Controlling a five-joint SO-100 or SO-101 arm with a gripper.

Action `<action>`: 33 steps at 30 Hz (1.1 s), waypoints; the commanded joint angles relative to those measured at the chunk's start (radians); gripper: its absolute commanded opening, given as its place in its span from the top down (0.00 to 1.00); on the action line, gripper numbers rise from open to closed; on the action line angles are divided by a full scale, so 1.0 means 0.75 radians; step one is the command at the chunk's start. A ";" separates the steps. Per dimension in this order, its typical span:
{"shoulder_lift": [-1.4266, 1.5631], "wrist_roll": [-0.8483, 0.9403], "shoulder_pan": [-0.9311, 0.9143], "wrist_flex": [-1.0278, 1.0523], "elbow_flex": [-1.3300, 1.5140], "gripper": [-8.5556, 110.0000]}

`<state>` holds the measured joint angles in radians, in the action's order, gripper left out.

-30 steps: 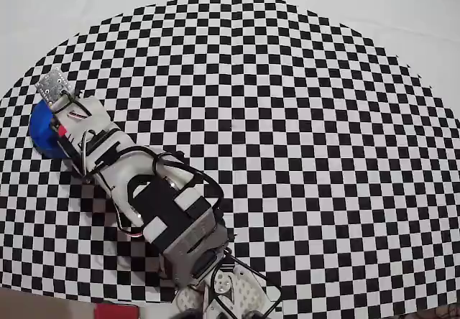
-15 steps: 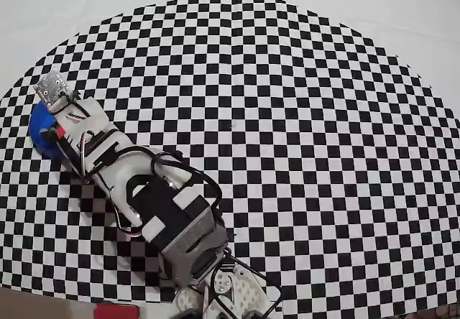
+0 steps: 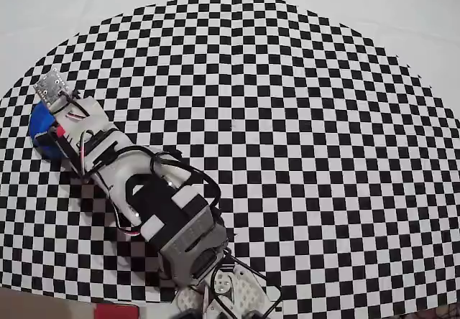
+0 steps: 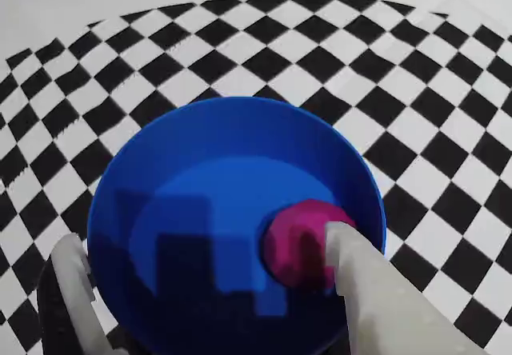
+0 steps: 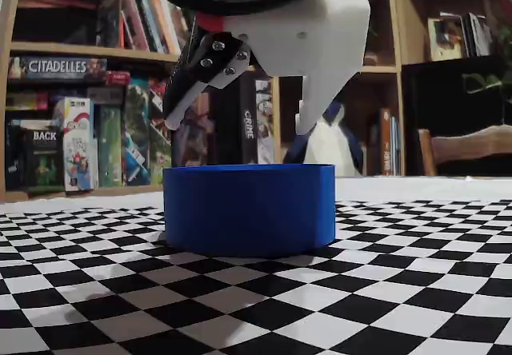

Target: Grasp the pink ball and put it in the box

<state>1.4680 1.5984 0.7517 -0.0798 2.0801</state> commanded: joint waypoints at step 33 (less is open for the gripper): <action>0.464 -0.470 0.002 0.080 -0.065 0.93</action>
<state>1.7181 1.3146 0.7609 -0.0245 2.0540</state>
